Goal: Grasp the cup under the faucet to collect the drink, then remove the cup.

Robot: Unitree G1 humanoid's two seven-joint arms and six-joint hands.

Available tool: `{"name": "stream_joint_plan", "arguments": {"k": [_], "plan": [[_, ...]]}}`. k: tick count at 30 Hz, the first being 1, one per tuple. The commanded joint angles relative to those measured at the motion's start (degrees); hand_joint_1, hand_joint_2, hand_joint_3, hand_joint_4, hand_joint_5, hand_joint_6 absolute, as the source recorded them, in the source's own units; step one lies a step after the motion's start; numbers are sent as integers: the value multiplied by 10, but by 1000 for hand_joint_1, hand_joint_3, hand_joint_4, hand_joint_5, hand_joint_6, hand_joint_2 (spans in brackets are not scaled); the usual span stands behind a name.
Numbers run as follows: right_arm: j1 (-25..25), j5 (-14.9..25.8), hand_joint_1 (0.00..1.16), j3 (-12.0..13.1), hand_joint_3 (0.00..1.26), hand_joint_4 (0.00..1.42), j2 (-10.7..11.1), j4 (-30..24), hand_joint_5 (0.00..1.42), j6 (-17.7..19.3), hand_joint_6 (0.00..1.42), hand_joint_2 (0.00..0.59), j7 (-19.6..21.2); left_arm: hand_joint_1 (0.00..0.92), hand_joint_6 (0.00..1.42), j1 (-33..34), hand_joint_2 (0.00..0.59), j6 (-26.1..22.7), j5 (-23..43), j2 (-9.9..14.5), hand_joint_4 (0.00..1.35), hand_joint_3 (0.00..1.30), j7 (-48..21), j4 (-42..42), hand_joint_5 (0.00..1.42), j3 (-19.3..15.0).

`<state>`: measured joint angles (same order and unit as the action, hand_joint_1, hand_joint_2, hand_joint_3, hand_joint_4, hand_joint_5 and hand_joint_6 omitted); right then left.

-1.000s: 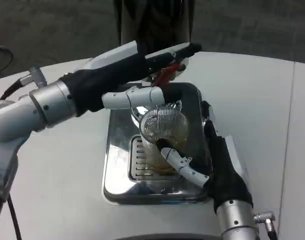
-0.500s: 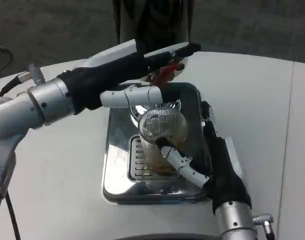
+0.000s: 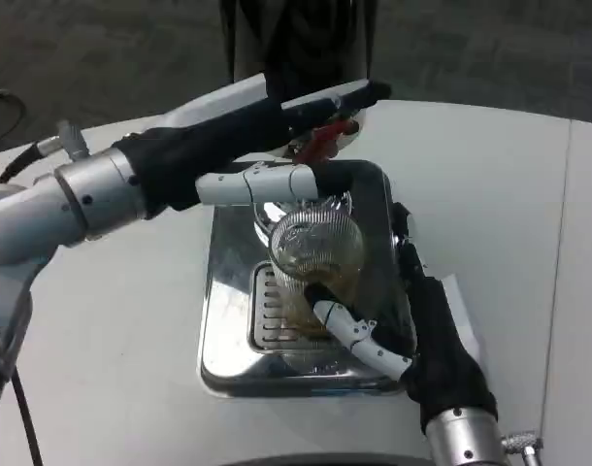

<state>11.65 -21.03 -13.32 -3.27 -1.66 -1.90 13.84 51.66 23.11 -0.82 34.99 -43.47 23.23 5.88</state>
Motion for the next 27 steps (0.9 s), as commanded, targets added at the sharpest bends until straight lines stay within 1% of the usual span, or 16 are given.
{"name": "stream_joint_plan", "arguments": {"k": [1, 7, 17, 27], "plan": [[13, -12, 739, -5, 0, 0, -6, 12, 0, -11, 78, 230, 2, 0, 74, 0, 81, -11, -26, 9, 0, 67, -3, 20, 98, 8], [27, -25, 772, -9, 0, 0, -15, 31, 0, -22, 78, 224, 9, 0, 74, 6, 81, -3, -28, 11, 0, 68, -4, 30, 98, 12], [42, -24, 774, -10, 0, 0, -24, 61, 0, -18, 78, 222, 27, 0, 74, 21, 84, 40, -62, 15, 0, 69, 1, 52, 98, 29], [56, -27, 770, -16, 0, 0, -30, 85, 0, -16, 68, 220, 43, 0, 74, 33, 87, 61, -78, 11, 0, 69, 5, 69, 98, 36]]}}
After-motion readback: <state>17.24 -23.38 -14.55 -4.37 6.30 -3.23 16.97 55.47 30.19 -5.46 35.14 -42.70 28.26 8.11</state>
